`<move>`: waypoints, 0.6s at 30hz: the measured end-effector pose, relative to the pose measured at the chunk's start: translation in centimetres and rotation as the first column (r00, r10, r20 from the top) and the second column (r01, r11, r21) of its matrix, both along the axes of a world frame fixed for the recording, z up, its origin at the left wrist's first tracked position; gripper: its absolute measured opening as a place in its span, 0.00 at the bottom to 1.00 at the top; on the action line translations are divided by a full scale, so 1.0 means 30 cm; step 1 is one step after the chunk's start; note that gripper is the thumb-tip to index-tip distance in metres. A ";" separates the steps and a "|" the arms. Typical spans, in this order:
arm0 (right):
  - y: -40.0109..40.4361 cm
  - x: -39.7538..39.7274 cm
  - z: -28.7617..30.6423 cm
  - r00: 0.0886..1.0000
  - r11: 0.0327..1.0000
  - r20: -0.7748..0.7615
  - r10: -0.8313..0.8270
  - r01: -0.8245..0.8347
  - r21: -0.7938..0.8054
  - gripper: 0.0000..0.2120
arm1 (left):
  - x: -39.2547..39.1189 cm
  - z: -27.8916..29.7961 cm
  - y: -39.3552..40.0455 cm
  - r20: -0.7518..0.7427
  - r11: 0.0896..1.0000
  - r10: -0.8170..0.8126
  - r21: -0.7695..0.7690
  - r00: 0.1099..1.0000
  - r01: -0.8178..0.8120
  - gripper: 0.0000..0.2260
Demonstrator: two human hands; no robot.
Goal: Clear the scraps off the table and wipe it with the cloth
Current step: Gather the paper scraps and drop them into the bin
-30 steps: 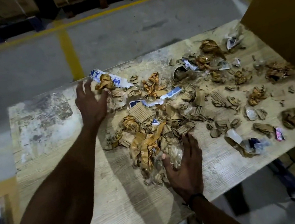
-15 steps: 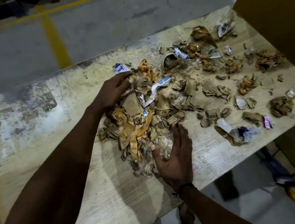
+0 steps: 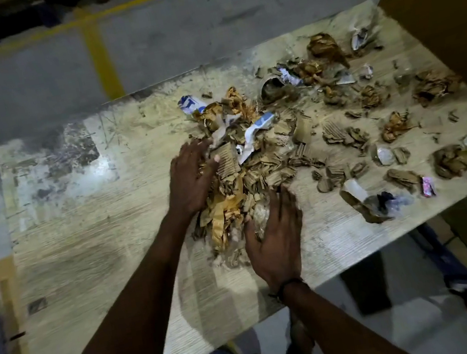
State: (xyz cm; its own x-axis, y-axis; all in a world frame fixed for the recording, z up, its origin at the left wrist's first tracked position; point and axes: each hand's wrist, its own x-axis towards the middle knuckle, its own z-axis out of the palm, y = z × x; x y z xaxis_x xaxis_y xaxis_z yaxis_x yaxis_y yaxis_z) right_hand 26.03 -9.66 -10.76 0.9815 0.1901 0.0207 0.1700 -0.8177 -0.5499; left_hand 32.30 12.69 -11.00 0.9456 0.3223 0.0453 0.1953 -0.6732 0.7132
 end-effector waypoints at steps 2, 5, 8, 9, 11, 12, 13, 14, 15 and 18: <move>-0.005 0.002 0.004 1.000 1.000 0.017 0.027 -0.027 -0.002 0.33 | 0.022 0.016 -0.057 0.022 0.999 0.008 -0.040 1.000 -0.007 0.23; -0.019 0.038 0.006 0.996 0.996 0.019 0.089 -0.089 0.031 0.29 | 0.024 0.050 -0.094 0.076 0.987 0.108 -0.131 0.991 -0.097 0.23; -0.047 0.120 0.005 0.988 0.986 -0.005 0.153 -0.152 0.067 0.30 | -0.061 0.100 -0.120 0.131 0.933 0.338 -0.177 0.932 -0.313 0.21; -0.058 0.147 0.009 0.985 0.982 -0.013 0.175 -0.173 0.081 0.30 | -0.109 0.113 -0.137 0.159 0.906 0.410 -0.180 0.898 -0.382 0.20; -0.081 0.187 0.026 0.976 0.969 -0.021 0.218 -0.213 0.128 0.30 | -0.207 0.131 -0.192 0.183 0.856 0.511 -0.196 0.840 -0.478 0.19; -0.094 0.197 0.035 0.972 0.961 -0.010 0.236 -0.231 0.149 0.30 | -0.254 0.126 -0.229 0.178 0.834 0.546 -0.210 0.819 -0.510 0.19; -0.109 0.196 0.045 0.970 0.956 0.003 0.244 -0.241 0.168 0.29 | -0.296 0.113 -0.269 0.159 0.813 0.575 -0.220 0.802 -0.539 0.19; -0.123 0.188 0.052 0.971 0.955 0.011 0.239 -0.238 0.179 0.28 | -0.330 0.098 -0.314 0.130 0.795 0.599 -0.217 0.790 -0.567 0.20; -0.139 0.171 0.054 0.974 0.958 0.010 0.224 -0.222 0.180 0.28 | -0.355 0.079 -0.357 0.097 0.785 0.614 -0.187 0.784 -0.591 0.22; -0.180 0.113 0.032 0.978 0.969 -0.012 0.210 -0.207 0.136 0.30 | -0.358 0.031 -0.471 0.032 0.803 0.595 0.004 0.803 -0.595 0.25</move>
